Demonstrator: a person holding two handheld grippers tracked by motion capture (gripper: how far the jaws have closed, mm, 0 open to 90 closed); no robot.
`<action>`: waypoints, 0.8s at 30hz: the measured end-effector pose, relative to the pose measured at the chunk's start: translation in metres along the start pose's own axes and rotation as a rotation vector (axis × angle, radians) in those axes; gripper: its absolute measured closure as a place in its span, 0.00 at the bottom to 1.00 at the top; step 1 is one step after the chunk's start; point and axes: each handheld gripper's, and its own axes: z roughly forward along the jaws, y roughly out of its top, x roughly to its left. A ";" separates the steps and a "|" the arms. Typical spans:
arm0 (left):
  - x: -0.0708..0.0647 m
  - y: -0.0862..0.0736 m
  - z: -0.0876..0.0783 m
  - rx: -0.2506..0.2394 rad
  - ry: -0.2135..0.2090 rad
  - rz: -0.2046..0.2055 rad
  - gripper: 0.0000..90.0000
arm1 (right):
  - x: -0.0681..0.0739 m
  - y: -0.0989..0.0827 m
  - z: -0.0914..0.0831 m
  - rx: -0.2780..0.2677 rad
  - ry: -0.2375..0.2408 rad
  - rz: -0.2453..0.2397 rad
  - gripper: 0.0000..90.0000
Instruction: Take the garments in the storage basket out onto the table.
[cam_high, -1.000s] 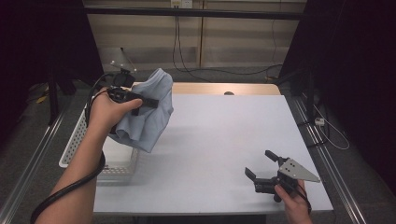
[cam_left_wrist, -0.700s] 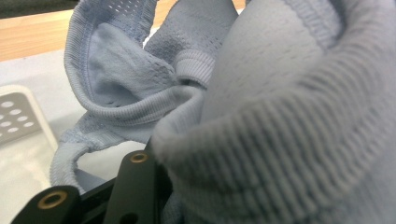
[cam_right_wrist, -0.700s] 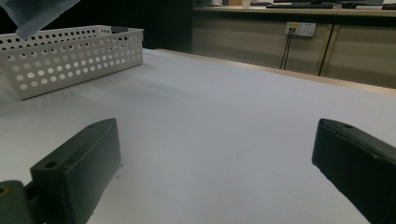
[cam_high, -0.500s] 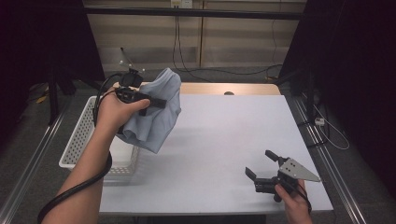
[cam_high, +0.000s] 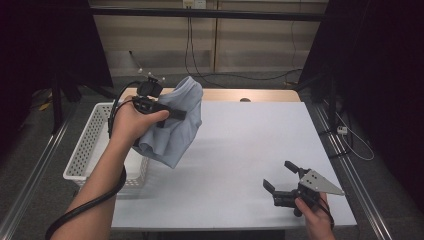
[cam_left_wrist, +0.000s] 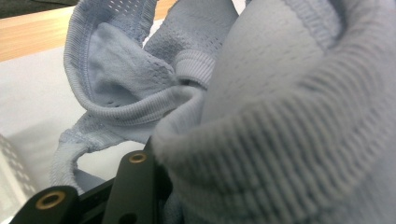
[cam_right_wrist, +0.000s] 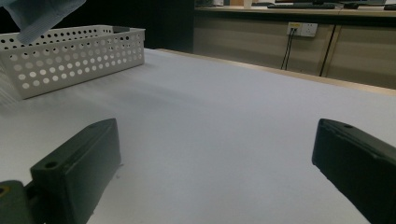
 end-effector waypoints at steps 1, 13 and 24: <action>-0.001 -0.001 0.002 0.001 -0.002 0.001 0.62 | 0.000 0.000 0.000 0.000 0.000 -0.001 0.01; -0.008 -0.006 0.016 0.006 -0.020 0.026 0.61 | 0.000 0.001 0.000 -0.002 0.003 0.001 0.01; -0.013 -0.012 0.028 0.016 -0.032 0.033 0.61 | 0.001 0.001 -0.001 -0.003 0.008 -0.002 0.01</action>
